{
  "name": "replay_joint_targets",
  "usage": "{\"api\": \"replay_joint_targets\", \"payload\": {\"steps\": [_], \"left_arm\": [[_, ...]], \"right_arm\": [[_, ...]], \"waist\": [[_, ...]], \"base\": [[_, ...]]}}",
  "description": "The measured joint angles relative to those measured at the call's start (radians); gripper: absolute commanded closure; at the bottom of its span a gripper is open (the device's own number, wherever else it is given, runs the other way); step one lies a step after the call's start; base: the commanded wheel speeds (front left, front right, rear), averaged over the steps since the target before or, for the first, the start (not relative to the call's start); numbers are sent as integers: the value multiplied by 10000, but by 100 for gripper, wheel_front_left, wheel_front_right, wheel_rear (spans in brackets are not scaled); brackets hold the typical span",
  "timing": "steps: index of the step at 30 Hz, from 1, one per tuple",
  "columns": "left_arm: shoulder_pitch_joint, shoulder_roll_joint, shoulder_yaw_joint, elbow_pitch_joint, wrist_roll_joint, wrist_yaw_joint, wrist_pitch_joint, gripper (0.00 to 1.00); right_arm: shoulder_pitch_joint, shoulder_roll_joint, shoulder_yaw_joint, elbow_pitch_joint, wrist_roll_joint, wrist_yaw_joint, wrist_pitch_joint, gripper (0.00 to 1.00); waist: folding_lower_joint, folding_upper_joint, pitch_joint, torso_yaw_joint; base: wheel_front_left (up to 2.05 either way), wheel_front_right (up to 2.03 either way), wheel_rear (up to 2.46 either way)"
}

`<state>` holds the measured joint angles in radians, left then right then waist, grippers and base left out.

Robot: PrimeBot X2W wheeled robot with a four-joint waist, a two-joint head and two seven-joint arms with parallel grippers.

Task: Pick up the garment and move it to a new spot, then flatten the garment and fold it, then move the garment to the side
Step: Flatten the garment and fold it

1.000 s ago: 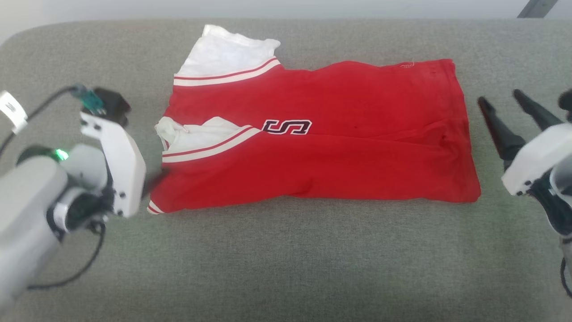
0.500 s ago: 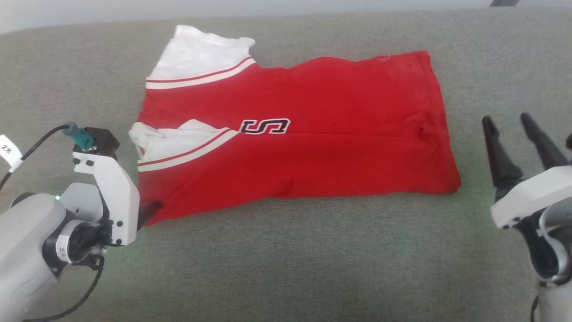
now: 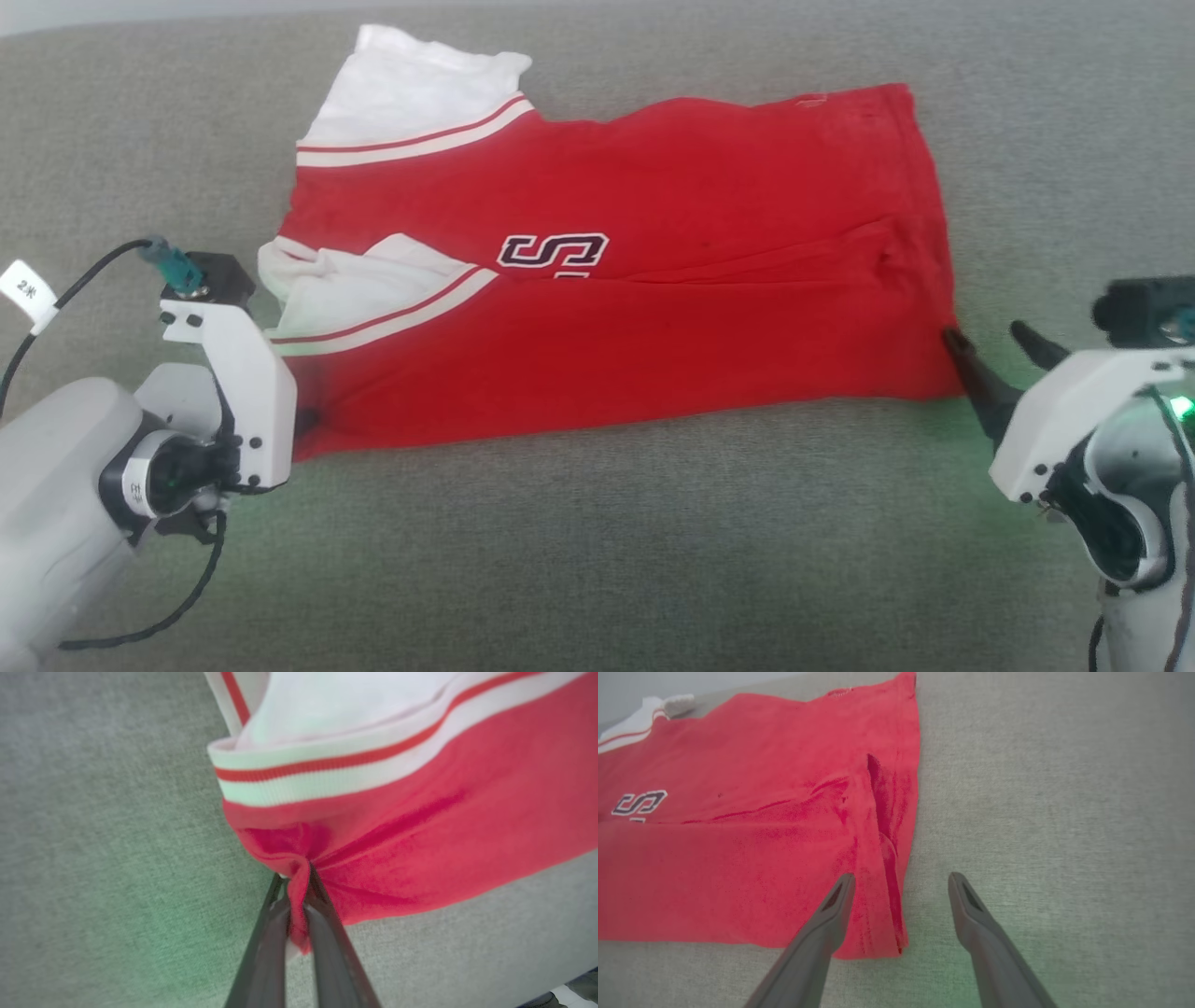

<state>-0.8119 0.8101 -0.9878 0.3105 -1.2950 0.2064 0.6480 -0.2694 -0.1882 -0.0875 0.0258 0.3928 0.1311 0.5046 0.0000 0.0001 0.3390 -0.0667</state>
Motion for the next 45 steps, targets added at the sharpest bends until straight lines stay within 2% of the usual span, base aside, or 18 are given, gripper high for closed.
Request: {"api": "replay_joint_targets", "payload": {"steps": [8, 9, 10, 11, 12, 13, 19, 22, 28, 34, 38, 42, 45], "left_arm": [[-301, -395, -42, 217, 105, -309, -161, 100], [-330, -447, -46, 245, 113, -330, -165, 100], [-339, -485, -40, 274, 117, -357, -182, 100], [-360, -527, -40, 303, 125, -412, -209, 100], [-376, -564, -38, 341, 130, -439, -255, 100], [-382, -598, -31, 370, 130, -460, -265, 100], [-434, -723, -25, 502, 130, -623, -372, 100], [-445, -702, -27, 451, 132, -650, -374, 100], [-437, -407, -111, -134, 360, -460, -253, 100], [-81, 240, -174, -1400, 364, 138, -25, 100], [465, 865, -184, -2752, 341, 819, 13, 100], [1087, 1237, -274, -3622, 123, 1369, 10, 100], [1517, 1321, -372, -3939, 44, 1592, -98, 100]], "right_arm": [[-615, -284, 198, 917, -56, 0, 2318, 0], [-720, -299, 203, 1009, -59, -2, 2683, 8], [-779, -328, 261, 1034, -73, -6, 2997, 28], [-844, -351, 288, 1026, -92, -6, 3248, 55], [-869, -351, 303, 1001, -90, -6, 3417, 55], [-892, -372, 330, 972, -132, -8, 3547, 100], [-941, -345, 341, 727, -178, -2, 4000, 100], [-945, -531, 462, 479, -113, -2, 4307, 100], [-733, -930, 497, -182, 295, 0, 4961, 100], [-189, -1306, 222, -1104, 656, 2, 5473, 100], [591, -1509, 6, -1916, 871, 4, 5986, 100], [1358, -1482, -265, -2395, 1005, 6, 6370, 100], [1744, -1325, -460, -2525, 1001, 6, 6416, 100]], "waist": [[0, 0, 212, 376], [0, 0, 238, 419], [0, 0, 259, 456], [0, 0, 278, 489], [0, 0, 294, 519], [0, 0, 307, 543], [0, 0, 321, 641], [0, -1, 286, 659], [0, -1, 114, 689], [0, -1, -96, 752], [0, -1, -208, 799], [1, -1, -225, 820], [0, -1, -213, 818]], "base": [[0, 0, 0], [0, 0, 0], [0, 0, 0], [0, 0, 0], [0, 0, 0], [0, 0, 0], [0, 0, 0], [0, 0, 0], [0, 0, 0], [0, 0, 0], [0, 0, 0], [0, 0, 0], [0, 0, 0]]}}
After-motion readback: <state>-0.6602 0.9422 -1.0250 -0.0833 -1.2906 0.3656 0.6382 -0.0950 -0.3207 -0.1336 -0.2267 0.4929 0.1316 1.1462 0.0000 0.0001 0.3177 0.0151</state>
